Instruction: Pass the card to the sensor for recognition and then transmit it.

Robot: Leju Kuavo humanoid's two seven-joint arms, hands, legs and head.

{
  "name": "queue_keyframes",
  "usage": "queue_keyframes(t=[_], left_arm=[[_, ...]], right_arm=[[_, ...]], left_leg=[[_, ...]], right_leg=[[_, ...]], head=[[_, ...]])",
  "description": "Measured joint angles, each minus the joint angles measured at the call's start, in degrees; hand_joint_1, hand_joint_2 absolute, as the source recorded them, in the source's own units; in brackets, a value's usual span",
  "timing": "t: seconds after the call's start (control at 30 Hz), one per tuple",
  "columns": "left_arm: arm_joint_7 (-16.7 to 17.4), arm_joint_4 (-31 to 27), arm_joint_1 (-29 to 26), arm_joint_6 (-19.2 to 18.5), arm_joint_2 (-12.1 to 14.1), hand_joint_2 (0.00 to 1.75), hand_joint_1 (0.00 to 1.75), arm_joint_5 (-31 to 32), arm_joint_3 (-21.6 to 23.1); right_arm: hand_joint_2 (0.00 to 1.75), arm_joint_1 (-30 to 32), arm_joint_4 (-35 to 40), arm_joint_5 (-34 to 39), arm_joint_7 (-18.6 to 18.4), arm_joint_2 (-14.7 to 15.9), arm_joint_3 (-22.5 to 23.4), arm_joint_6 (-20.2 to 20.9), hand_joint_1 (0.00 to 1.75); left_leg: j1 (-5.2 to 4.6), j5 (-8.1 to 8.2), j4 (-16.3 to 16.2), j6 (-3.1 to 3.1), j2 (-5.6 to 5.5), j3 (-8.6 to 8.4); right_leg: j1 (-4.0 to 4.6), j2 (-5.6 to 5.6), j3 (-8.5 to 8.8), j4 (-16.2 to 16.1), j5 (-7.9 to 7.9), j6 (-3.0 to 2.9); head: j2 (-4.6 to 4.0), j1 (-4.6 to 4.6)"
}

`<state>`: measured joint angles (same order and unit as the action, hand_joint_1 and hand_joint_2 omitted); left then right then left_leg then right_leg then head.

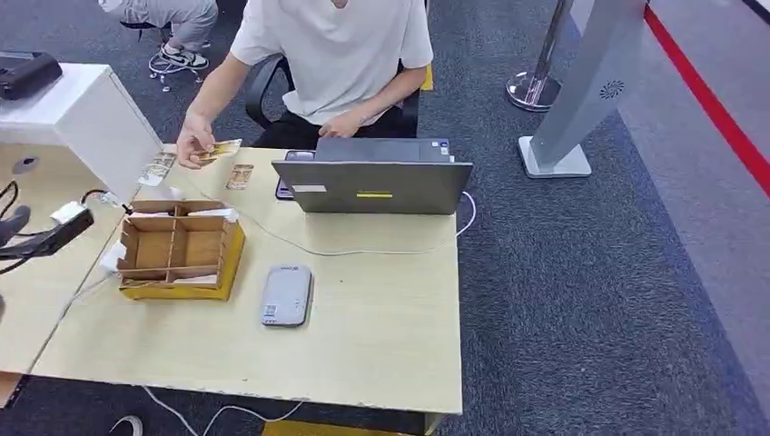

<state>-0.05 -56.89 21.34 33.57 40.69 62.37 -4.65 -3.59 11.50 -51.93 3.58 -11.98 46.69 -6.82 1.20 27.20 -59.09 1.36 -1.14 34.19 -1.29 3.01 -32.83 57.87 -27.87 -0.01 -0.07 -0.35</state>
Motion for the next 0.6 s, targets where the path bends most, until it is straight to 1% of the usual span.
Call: queue_keyframes(t=[0.03, 0.07, 0.1, 0.13, 0.17, 0.2, 0.23, 0.27, 0.33, 0.37, 0.4, 0.43, 0.47, 0.5, 0.53, 0.57, 0.6], left_arm=[[-2.25, -0.15, -4.91, -0.04, 3.31, 1.75, 0.0, -2.49, -5.22], [-5.66, -0.11, -9.97, -0.61, 6.38, 1.75, 0.0, -3.96, -11.7], [-8.61, 0.04, -13.3, -1.78, 8.0, 1.75, 0.0, -3.84, -17.99], [-10.89, 0.4, -16.03, -3.37, 9.22, 1.75, 0.0, -2.72, -24.3], [-12.81, 0.86, -18.59, -4.79, 10.53, 1.75, 0.0, -1.47, -30.4], [-14.32, 1.4, -20.59, -6.17, 11.46, 1.75, 0.0, -0.31, -36.96], [-14.51, 2.19, -22.06, -7.74, 12.14, 1.75, 0.0, 1.24, -42.63], [-14.31, 2.98, -23.39, -8.82, 12.57, 1.75, 0.0, 2.62, -46.13], [-12.2, 5.3, -24.94, -12.55, 12.45, 1.75, 0.0, 6.91, -56.65], [-10.7, 6.54, -24.8, -14.54, 11.37, 1.75, 0.0, 5.91, -60.94], [-8.86, 7.72, -24.35, -16.49, 10.1, 1.75, 0.0, 2.46, -65.03], [-8.19, 8.92, -24.02, -17.0, 6.77, 1.75, 0.0, -3.17, -68.57], [-9.53, 10.47, -23.58, -15.27, 4.35, 1.75, 0.0, -8.77, -71.73], [-10.21, 12.73, -23.42, -13.29, 1.35, 1.75, 0.0, -12.26, -74.16], [-8.79, 15.72, -23.12, -13.42, -1.85, 1.75, 0.0, -15.36, -75.93], [-6.24, 18.5, -22.73, -13.77, -5.28, 1.75, 0.0, -20.08, -77.1], [-4.54, 20.81, -22.47, -13.75, -8.81, 1.75, 0.0, -26.41, -78.21]], right_arm=[[0.0, 0.25, -0.02, 0.13, -0.33, 0.02, 0.24, 0.04, 0.0], [0.0, 0.65, -0.02, 0.17, -0.48, 0.04, 0.48, 0.07, 0.0], [0.0, 1.05, -0.02, 0.15, -0.82, 0.11, 0.57, 0.07, 0.0], [0.0, 1.37, -0.04, -0.07, -1.18, 0.24, 0.65, 0.0, 0.0], [0.0, 1.48, -0.04, -0.4, -1.33, 0.31, 0.68, -0.02, 0.0], [0.0, 1.46, -0.04, -0.64, -1.68, 0.35, 0.68, -0.09, 0.0], [0.0, 1.43, -0.04, -0.96, -2.08, 0.42, 0.68, -0.31, 0.0], [0.0, 1.4, -0.04, -1.11, -2.44, 0.52, 0.68, -0.44, 0.0], [0.0, 1.38, -0.04, -1.31, -3.9, 0.83, 0.7, -0.83, 0.0], [0.0, 1.39, -0.04, -1.31, -4.77, 1.09, 0.74, -1.07, 0.0], [0.0, 1.38, -0.04, -1.29, -5.55, 1.18, 0.9, -1.31, 0.0], [0.0, 1.43, -0.04, -1.22, -6.08, 1.31, 1.14, -1.64, 0.0], [0.0, 1.44, -0.07, -1.07, -6.38, 1.36, 1.38, -1.86, 0.0], [0.0, 1.45, -0.07, -1.03, -6.62, 1.44, 1.57, -2.05, 0.0], [0.0, 1.48, -0.13, -0.96, -7.46, 1.51, 1.73, -2.27, 0.0], [0.0, 1.35, -0.28, -1.03, -8.53, 1.51, 1.92, -2.73, 0.0], [0.0, 1.29, -0.35, -1.37, -9.49, 1.51, 1.97, -3.46, 0.0]], left_leg=[[0.0, 0.16, 0.02, 0.06, 0.34, -0.18], [0.04, 0.3, -0.01, 0.07, 0.64, -0.37], [0.13, 0.33, -0.01, 0.09, 0.65, -0.27], [0.16, 0.33, -0.01, 0.08, 0.43, -0.17], [0.17, 0.35, -0.01, 0.06, 0.22, -0.17], [0.17, 0.36, -0.01, 0.05, 0.07, -0.14], [0.17, 0.38, -0.01, 0.04, -0.2, -0.11], [0.16, 0.38, -0.01, 0.04, -0.39, -0.14], [0.16, 0.43, -0.01, 0.02, -0.61, -0.19], [0.14, 0.44, 0.0, 0.01, -0.74, -0.2], [0.03, 0.45, 0.01, -0.01, -0.77, -0.28], [-0.13, 0.46, 0.07, -0.04, -0.78, -0.42], [-0.36, 0.47, 0.2, -0.06, -0.78, -0.59], [-0.42, 0.48, 0.21, -0.12, -0.87, -0.66], [-0.39, 0.5, 0.21, -0.18, -1.1, -0.71], [-0.52, 0.52, 0.24, -0.24, -1.31, -0.84], [-0.7, 0.54, 0.27, -0.39, -1.38, -0.91]], right_leg=[[0.0, 0.37, -0.02, 0.02, -0.08, -0.11], [0.01, 0.64, -0.14, -0.02, -0.13, -0.15], [0.06, 0.63, -0.12, -0.01, -0.15, -0.17], [0.09, 0.49, -0.09, -0.03, -0.29, -0.09], [0.16, 0.24, -0.08, -0.04, -0.42, -0.2], [0.16, 0.09, -0.03, -0.05, -0.47, -0.13], [0.16, -0.15, 0.05, -0.06, -0.58, -0.14], [0.16, -0.37, 0.16, -0.06, -0.64, -0.16], [0.17, -0.61, 0.31, -0.08, -0.73, -0.13], [0.17, -0.75, 0.36, -0.11, -0.73, -0.12], [0.08, -0.8, 0.4, -0.13, -0.77, -0.07], [-0.06, -0.81, 0.46, -0.14, -0.82, 0.02], [-0.26, -0.83, 0.56, -0.13, -0.82, 0.03], [-0.33, -0.95, 0.65, -0.14, -0.92, 0.16], [-0.34, -1.15, 0.74, -0.21, -1.02, 0.2], [-0.42, -1.36, 0.89, -0.3, -1.08, 0.14], [-0.63, -1.41, 0.96, -0.29, -1.19, 0.3]], head=[[0.0, 0.13], [0.0, -0.06], [0.0, -0.37], [0.0, -0.3], [0.0, -0.24], [0.0, -0.28], [0.0, -0.26], [0.0, -0.24], [0.0, -0.24], [0.0, -0.26], [0.0, -0.09], [0.0, -0.11], [0.0, -0.11], [0.0, -0.55], [0.0, -0.68], [0.0, -0.39], [0.0, -0.37]])
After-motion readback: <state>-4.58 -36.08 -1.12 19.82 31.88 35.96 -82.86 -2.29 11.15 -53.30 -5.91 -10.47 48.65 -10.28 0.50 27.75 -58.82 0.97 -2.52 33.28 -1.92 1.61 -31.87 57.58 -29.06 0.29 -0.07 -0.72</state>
